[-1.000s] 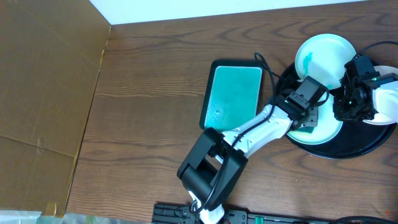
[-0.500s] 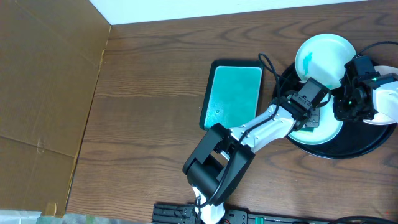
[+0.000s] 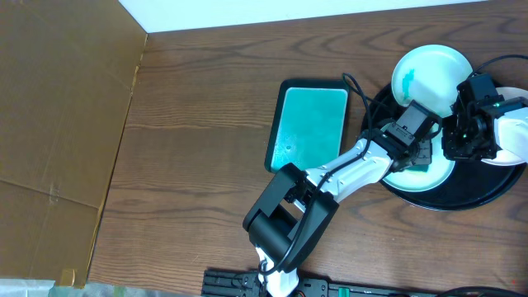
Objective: Clean dirty plates on tray and stack at the side
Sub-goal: 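Scrub the front mint plate with the sponge in the left gripper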
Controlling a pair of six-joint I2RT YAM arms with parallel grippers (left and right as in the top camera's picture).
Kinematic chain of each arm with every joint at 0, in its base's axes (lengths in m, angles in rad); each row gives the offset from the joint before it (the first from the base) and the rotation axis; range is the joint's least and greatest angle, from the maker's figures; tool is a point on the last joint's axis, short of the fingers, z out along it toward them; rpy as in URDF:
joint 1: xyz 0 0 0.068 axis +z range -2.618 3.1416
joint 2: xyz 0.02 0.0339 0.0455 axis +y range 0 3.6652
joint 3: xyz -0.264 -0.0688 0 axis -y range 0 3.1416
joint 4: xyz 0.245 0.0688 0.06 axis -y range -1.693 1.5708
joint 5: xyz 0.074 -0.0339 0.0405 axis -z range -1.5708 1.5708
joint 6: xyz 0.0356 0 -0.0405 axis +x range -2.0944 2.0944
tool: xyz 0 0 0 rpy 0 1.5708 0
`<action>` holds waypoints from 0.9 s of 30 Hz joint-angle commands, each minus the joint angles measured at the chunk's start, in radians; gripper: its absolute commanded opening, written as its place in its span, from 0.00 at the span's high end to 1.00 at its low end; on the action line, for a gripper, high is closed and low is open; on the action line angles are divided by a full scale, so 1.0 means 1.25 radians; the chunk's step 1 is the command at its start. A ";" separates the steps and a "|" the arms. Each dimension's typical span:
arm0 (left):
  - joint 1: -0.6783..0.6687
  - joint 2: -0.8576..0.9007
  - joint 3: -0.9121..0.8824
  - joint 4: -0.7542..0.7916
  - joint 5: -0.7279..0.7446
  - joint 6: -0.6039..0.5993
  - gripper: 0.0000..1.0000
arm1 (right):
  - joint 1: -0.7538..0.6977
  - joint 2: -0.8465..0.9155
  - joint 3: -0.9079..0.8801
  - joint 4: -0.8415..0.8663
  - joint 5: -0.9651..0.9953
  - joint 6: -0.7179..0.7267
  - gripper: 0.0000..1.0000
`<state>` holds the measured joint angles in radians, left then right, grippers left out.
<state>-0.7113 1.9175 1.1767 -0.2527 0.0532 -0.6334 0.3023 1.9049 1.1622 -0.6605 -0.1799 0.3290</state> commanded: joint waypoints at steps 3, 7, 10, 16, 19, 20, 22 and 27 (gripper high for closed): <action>0.005 0.056 -0.001 -0.050 -0.185 -0.013 0.93 | 0.009 0.024 -0.004 0.008 0.012 0.000 0.86; 0.032 0.051 -0.001 -0.109 -0.269 -0.012 0.93 | 0.009 0.024 -0.004 0.007 0.012 0.000 0.87; 0.047 0.047 -0.001 -0.142 -0.367 0.028 0.93 | 0.009 0.024 -0.004 0.007 0.012 -0.001 0.87; 0.051 0.005 0.001 -0.149 -0.392 0.051 0.93 | 0.009 0.024 -0.004 0.004 0.013 -0.001 0.88; 0.047 -0.050 0.001 -0.135 -0.387 0.050 0.93 | 0.009 0.024 -0.004 0.002 0.015 -0.001 0.88; 0.047 -0.073 0.001 -0.132 -0.383 0.044 0.93 | 0.009 0.024 -0.004 0.002 0.015 -0.001 0.88; 0.047 -0.123 0.001 -0.122 -0.303 0.041 0.93 | 0.009 0.024 -0.004 0.002 0.015 -0.001 0.88; 0.047 -0.104 0.001 -0.088 -0.083 -0.018 0.93 | 0.009 0.024 -0.004 0.003 0.015 -0.001 0.88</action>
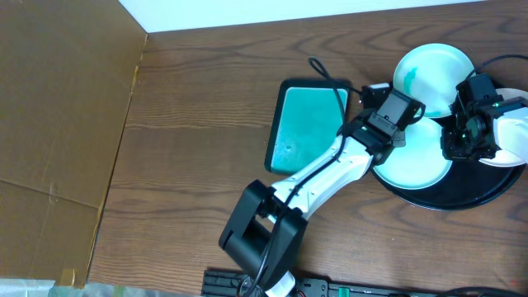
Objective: Clean dirty plates on tray and stack at the side
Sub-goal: 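Scrub the front mint plate with the sponge in the left gripper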
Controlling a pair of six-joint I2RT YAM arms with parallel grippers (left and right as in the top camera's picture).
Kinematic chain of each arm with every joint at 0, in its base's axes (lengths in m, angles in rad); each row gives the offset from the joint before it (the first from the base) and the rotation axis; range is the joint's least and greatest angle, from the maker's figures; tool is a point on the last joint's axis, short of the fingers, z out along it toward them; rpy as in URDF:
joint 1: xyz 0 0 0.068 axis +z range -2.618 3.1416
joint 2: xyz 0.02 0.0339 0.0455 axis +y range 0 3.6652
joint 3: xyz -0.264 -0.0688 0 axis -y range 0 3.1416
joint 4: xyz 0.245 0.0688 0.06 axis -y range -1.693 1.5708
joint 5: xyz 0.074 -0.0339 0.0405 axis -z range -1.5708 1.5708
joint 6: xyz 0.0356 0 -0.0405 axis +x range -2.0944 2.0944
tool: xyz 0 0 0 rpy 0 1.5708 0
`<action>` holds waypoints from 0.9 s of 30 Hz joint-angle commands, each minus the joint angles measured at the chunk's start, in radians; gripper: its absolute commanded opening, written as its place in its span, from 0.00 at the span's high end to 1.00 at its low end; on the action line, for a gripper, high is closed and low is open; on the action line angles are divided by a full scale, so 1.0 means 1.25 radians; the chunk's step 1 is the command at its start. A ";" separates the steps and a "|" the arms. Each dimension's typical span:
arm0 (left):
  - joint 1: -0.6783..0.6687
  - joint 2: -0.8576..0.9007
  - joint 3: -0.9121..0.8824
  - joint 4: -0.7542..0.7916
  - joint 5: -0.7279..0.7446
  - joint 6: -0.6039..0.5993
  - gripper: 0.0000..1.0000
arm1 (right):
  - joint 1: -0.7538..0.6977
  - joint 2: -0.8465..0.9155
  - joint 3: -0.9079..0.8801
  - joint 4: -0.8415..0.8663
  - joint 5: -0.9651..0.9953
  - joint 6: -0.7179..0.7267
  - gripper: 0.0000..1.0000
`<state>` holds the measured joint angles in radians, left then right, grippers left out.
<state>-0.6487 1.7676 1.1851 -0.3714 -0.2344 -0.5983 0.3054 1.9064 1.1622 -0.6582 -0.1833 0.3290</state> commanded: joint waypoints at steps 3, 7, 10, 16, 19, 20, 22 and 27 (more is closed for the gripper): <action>-0.003 0.074 -0.006 0.029 0.200 -0.108 0.93 | 0.007 0.023 -0.004 0.001 0.018 0.000 0.88; -0.003 0.151 -0.006 0.081 0.227 -0.109 0.93 | 0.007 0.023 -0.004 0.000 0.018 -0.001 0.88; 0.009 0.185 -0.006 0.090 0.210 -0.103 0.93 | 0.007 0.023 -0.004 0.000 0.018 -0.001 0.88; 0.068 0.191 -0.006 0.059 0.124 -0.012 0.93 | 0.007 0.023 -0.004 0.000 0.018 -0.001 0.90; 0.092 0.188 -0.006 0.034 0.074 0.062 0.93 | 0.007 0.023 -0.004 0.000 0.018 -0.001 0.90; 0.097 0.183 -0.006 0.024 0.044 0.085 0.93 | 0.007 0.023 -0.004 0.000 0.018 -0.001 0.90; 0.101 0.168 -0.006 0.010 0.000 0.106 0.93 | 0.007 0.023 -0.004 0.000 0.018 -0.001 0.90; 0.101 0.101 -0.006 -0.002 -0.080 0.159 0.93 | 0.007 0.023 -0.004 0.000 0.024 -0.001 0.90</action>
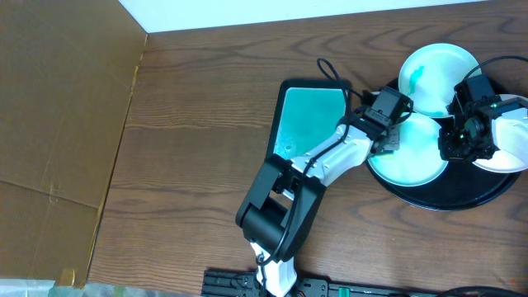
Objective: Clean dirty plates on tray and stack at the side
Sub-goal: 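Scrub the front mint plate with the sponge in the left gripper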
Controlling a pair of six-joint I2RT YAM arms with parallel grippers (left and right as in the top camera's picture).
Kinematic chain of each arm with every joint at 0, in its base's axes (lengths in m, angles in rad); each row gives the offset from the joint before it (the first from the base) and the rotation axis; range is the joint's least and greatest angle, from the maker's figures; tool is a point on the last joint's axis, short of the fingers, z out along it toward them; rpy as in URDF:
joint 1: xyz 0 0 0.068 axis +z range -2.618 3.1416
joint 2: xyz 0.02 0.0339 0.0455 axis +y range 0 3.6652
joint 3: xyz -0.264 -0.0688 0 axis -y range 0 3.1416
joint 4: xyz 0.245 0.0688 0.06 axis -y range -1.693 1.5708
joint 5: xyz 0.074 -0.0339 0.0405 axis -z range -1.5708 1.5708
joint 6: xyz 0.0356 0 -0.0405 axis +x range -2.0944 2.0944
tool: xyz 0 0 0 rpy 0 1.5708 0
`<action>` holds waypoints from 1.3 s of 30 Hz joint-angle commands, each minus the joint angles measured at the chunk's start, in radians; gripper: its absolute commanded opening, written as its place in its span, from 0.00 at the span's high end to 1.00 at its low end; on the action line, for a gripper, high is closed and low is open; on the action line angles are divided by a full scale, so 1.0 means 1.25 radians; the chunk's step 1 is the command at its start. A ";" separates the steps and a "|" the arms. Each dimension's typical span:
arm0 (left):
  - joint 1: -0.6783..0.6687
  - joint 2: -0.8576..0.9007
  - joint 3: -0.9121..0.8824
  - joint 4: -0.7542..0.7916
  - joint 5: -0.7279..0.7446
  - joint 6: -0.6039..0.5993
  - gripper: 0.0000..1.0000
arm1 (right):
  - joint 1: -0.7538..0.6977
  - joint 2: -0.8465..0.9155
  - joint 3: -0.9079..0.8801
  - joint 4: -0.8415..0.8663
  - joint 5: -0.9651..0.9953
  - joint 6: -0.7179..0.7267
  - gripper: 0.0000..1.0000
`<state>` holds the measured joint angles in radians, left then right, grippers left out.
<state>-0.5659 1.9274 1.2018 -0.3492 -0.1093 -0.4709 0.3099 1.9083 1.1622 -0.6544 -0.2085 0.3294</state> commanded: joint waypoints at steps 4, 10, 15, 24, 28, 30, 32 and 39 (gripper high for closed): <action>0.033 -0.068 -0.020 -0.016 -0.116 0.040 0.93 | 0.003 0.021 -0.004 -0.003 0.044 -0.001 0.91; 0.025 -0.057 -0.020 0.047 0.291 -0.049 0.93 | 0.003 0.021 -0.004 -0.002 0.044 -0.001 0.91; -0.010 -0.002 -0.020 0.075 0.309 -0.103 0.93 | 0.003 0.021 -0.004 -0.003 0.044 -0.001 0.91; 0.035 0.062 -0.020 0.034 0.146 -0.103 0.93 | 0.003 0.021 -0.004 -0.005 0.044 -0.001 0.93; 0.070 0.048 -0.020 -0.029 0.036 -0.103 0.93 | 0.003 0.021 -0.004 -0.006 0.044 -0.001 0.99; 0.081 0.023 -0.020 -0.050 -0.024 -0.098 0.93 | 0.003 0.021 -0.004 -0.006 0.044 -0.001 0.99; 0.081 -0.009 -0.020 -0.052 -0.046 -0.085 0.93 | 0.003 0.021 -0.004 -0.006 0.044 -0.001 0.99; 0.045 -0.183 -0.020 -0.053 -0.008 -0.085 0.93 | 0.005 0.020 -0.002 -0.003 0.043 -0.001 0.99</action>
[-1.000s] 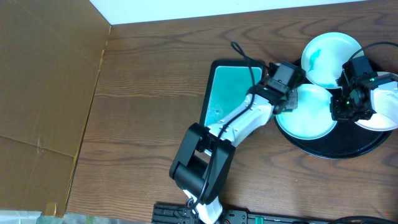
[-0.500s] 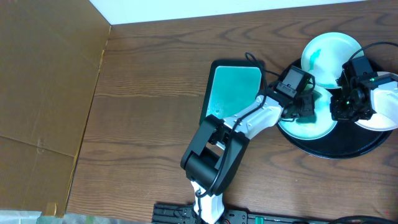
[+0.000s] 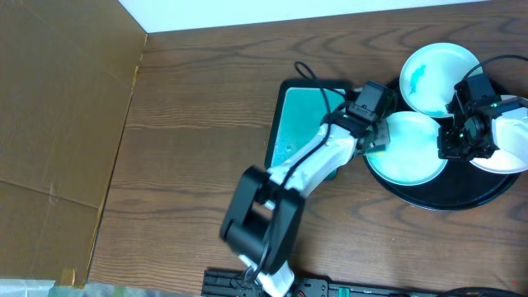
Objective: Clean dirty plates on tray and stack at the side
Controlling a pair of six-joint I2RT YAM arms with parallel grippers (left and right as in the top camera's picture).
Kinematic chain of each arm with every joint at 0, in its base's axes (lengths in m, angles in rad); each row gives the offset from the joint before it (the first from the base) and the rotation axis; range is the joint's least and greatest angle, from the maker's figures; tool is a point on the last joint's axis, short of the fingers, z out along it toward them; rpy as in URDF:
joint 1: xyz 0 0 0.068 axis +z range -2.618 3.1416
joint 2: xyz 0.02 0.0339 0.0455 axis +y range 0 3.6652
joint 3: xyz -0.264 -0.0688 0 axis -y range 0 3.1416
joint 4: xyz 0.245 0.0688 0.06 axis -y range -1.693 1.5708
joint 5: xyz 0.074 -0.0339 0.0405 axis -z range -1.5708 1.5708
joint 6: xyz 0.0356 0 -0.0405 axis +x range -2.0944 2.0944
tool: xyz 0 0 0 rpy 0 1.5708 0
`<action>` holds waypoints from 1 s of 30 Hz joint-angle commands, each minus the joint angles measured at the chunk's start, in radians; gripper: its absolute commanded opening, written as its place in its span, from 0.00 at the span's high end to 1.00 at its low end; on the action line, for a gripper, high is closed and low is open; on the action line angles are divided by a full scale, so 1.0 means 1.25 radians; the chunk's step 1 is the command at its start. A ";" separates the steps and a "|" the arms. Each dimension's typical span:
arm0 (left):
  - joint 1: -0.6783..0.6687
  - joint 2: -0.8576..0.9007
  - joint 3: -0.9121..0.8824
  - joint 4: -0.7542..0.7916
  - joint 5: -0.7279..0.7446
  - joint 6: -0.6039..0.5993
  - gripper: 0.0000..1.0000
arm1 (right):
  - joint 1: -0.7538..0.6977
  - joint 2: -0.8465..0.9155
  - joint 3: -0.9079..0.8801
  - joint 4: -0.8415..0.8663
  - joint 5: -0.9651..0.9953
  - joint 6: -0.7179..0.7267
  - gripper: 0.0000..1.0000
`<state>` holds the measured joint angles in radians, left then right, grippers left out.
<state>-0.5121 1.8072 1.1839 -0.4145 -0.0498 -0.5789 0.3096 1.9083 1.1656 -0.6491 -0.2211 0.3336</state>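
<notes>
A round black tray [image 3: 437, 191] at the right carries white plates. The middle plate [image 3: 410, 153] lies flat and looks clean. Another plate [image 3: 437, 64] with a teal smear sits at the tray's far edge. A third plate [image 3: 505, 157] shows partly under the right arm. My left gripper [image 3: 378, 142] is at the middle plate's left rim, shut on a small yellowish sponge [image 3: 381, 148]. My right gripper [image 3: 448, 145] rests at the same plate's right rim; its fingers are hidden under the wrist.
A teal rectangular tray [image 3: 301, 124] with a dark rim lies left of the round tray, partly under the left arm. A brown cardboard wall [image 3: 58, 124] fills the left side. Bare wooden table [image 3: 198, 107] lies between them.
My left gripper has moved a little left, from over the middle plate's left part to its left rim. The left arm's base links have swung left. The right arm has barely moved.
At first my left gripper was on the middle plate near its centre, beside the right gripper. It was then at the plate's upper left, then further left, and now sits at the left rim. The smeared plate has shifted slightly up and right.
</notes>
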 commanded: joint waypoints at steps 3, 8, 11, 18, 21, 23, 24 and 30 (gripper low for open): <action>0.009 -0.175 -0.005 -0.024 -0.065 0.002 0.93 | 0.005 0.005 0.000 -0.014 0.052 -0.005 0.99; 0.077 -0.296 -0.005 -0.121 -0.199 0.001 0.93 | 0.026 -0.055 0.001 -0.012 0.053 -0.045 0.99; 0.165 -0.322 -0.005 -0.199 -0.207 0.001 0.93 | 0.064 -0.128 0.007 -0.016 0.163 -0.062 0.99; 0.262 -0.321 -0.005 -0.266 -0.207 0.001 0.93 | 0.157 -0.246 0.007 -0.019 0.412 -0.150 0.98; 0.289 -0.321 -0.005 -0.276 -0.207 0.001 0.93 | 0.219 -0.302 0.007 -0.009 0.603 -0.179 0.98; 0.299 -0.320 -0.005 -0.281 -0.207 0.001 0.93 | 0.250 -0.323 0.007 0.000 0.706 -0.206 0.98; 0.302 -0.320 -0.005 -0.284 -0.207 0.001 0.93 | 0.266 -0.331 0.007 0.006 0.754 -0.227 0.99; 0.308 -0.320 -0.005 -0.296 -0.207 0.001 0.93 | 0.362 -0.340 0.007 0.070 0.933 -0.461 0.99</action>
<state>-0.1322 1.4071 1.1839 -0.7795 -0.2909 -0.5793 0.7132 1.4956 1.1679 -0.5877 0.7547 -0.0483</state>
